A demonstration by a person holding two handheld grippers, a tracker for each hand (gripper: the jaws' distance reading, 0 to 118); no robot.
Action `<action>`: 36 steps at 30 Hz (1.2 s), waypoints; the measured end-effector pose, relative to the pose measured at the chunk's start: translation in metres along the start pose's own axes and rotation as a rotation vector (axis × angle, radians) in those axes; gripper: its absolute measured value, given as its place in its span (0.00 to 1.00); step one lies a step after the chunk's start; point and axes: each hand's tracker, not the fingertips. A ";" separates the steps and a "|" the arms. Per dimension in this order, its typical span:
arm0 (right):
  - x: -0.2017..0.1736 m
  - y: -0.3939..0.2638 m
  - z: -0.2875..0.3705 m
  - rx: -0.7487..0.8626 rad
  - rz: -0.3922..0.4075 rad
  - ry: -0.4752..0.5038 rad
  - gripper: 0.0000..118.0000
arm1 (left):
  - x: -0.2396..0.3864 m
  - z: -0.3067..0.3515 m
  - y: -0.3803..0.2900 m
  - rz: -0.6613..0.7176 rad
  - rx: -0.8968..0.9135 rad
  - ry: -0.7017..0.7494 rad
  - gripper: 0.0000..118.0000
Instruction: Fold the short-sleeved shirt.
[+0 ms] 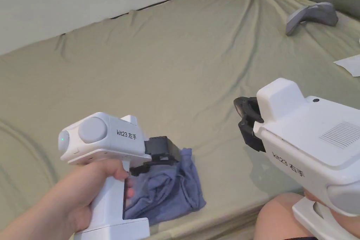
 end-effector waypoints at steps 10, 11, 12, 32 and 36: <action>0.019 -0.005 -0.011 -0.033 -0.105 -0.028 0.00 | 0.002 0.053 -0.018 -0.283 0.102 0.205 0.00; 0.018 -0.005 -0.013 -0.034 -0.108 -0.028 0.00 | 0.002 0.038 -0.021 -0.297 0.064 0.276 0.00; 0.017 -0.004 -0.013 -0.034 -0.108 -0.028 0.00 | 0.000 0.029 -0.022 -0.292 0.038 0.289 0.00; -0.012 -0.014 -0.003 -0.111 -0.005 -0.067 0.00 | 0.008 0.032 -0.050 -0.505 0.207 0.230 0.00; -0.046 -0.006 -0.017 -0.150 0.045 0.026 0.00 | -0.044 0.109 -0.060 -0.364 0.384 0.191 0.00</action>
